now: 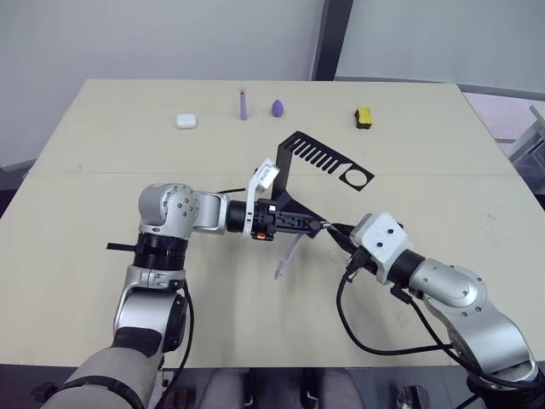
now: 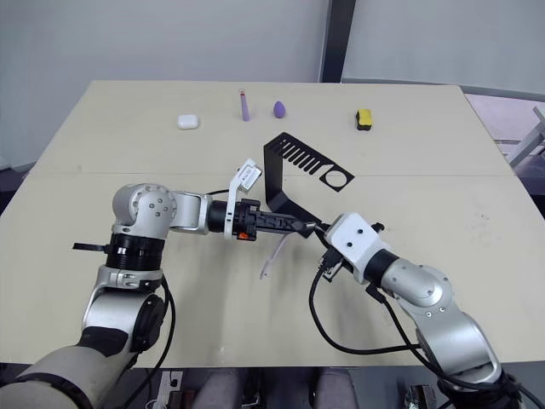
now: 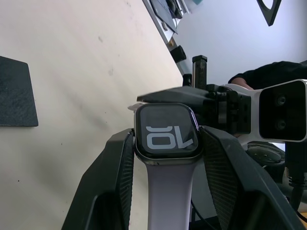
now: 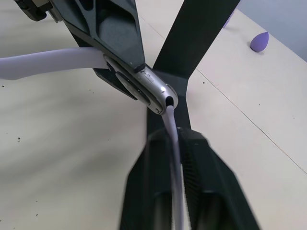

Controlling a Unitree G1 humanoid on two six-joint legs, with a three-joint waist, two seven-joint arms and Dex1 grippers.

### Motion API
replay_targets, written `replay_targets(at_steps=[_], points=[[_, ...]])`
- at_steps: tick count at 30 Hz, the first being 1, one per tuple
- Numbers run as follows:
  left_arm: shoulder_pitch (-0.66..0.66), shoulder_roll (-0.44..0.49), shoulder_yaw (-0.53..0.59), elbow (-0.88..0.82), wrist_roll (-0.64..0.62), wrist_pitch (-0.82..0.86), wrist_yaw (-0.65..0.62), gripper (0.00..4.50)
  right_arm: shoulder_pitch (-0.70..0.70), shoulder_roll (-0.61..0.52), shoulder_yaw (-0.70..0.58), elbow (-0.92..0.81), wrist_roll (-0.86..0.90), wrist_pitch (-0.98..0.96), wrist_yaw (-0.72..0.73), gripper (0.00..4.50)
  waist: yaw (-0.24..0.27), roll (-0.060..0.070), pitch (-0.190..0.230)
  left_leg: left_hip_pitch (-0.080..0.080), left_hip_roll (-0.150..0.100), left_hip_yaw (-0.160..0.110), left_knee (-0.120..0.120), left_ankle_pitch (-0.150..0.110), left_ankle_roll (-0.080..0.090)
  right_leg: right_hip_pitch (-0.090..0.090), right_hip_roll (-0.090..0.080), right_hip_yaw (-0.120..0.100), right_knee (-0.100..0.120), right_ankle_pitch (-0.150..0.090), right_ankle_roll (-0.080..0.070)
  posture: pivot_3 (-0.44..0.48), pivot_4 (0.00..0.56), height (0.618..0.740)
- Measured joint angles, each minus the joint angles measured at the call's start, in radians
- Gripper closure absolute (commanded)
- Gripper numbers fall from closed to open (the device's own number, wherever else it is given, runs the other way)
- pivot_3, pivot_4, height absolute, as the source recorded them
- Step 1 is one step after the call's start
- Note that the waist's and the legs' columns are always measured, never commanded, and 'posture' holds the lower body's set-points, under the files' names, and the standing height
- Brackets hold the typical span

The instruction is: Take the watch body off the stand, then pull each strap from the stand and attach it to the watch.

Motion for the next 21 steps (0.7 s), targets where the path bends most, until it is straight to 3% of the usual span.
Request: replay_targets(at_steps=[5, 6, 10, 13, 15, 21], points=[[0.057, 0.134, -0.124, -0.155, 0.003, -0.133, -0.126, 2.89, 0.078, -0.074, -0.186, -0.066, 0.137, 0.019, 0.115, 0.35, 0.0, 0.0, 0.0, 0.0, 0.001, 0.0, -0.002, -0.001, -0.001, 0.0, 0.0, 0.0, -0.002, 0.0, 0.0, 0.0, 0.15, 0.74], [0.074, 0.17, -0.156, -0.194, 0.014, -0.188, -0.165, 2.89, 0.097, -0.085, -0.24, -0.085, 0.192, 0.031, 0.148, 0.06, 0.001, 0.0, 0.0, 0.0, 0.001, 0.0, -0.002, -0.001, -0.001, 0.0, 0.0, 0.0, -0.002, 0.0, -0.001, 0.0, 0.15, 0.74], [0.146, 0.281, -0.266, -0.309, 0.114, -0.493, -0.319, 2.89, 0.16, -0.127, -0.437, -0.122, 0.418, 0.089, 0.255, 0.06, 0.001, 0.0, 0.0, 0.001, 0.001, 0.0, -0.002, -0.001, -0.001, 0.0, 0.0, 0.0, -0.007, 0.0, -0.002, 0.0, 0.15, 0.74], [0.211, 0.331, -0.322, -0.346, 0.239, -0.816, -0.426, 2.89, 0.18, -0.159, -0.532, -0.13, 0.569, 0.14, 0.291, 0.06, 0.002, 0.0, 0.0, 0.001, 0.002, 0.0, -0.002, -0.004, -0.001, 0.0, -0.002, 0.002, -0.008, -0.001, -0.004, 0.0, 0.15, 0.74], [0.253, 0.334, -0.333, -0.342, 0.312, -1.035, -0.477, 2.89, 0.197, -0.188, -0.567, -0.135, 0.655, 0.166, 0.303, 0.06, 0.004, 0.001, 0.0, 0.0, 0.002, 0.0, -0.002, -0.004, 0.0, 0.0, -0.003, 0.003, -0.009, -0.001, -0.005, 0.0, 0.15, 0.74], [0.277, 0.3, -0.329, -0.263, 0.438, -1.448, -0.524, 2.89, 0.198, -0.216, -0.551, -0.157, 0.722, 0.167, 0.29, 0.06, 0.005, 0.001, 0.0, 0.0, 0.001, 0.0, -0.002, -0.006, 0.002, 0.001, -0.003, 0.002, -0.011, 0.0, -0.003, 0.0, 0.15, 0.74]])
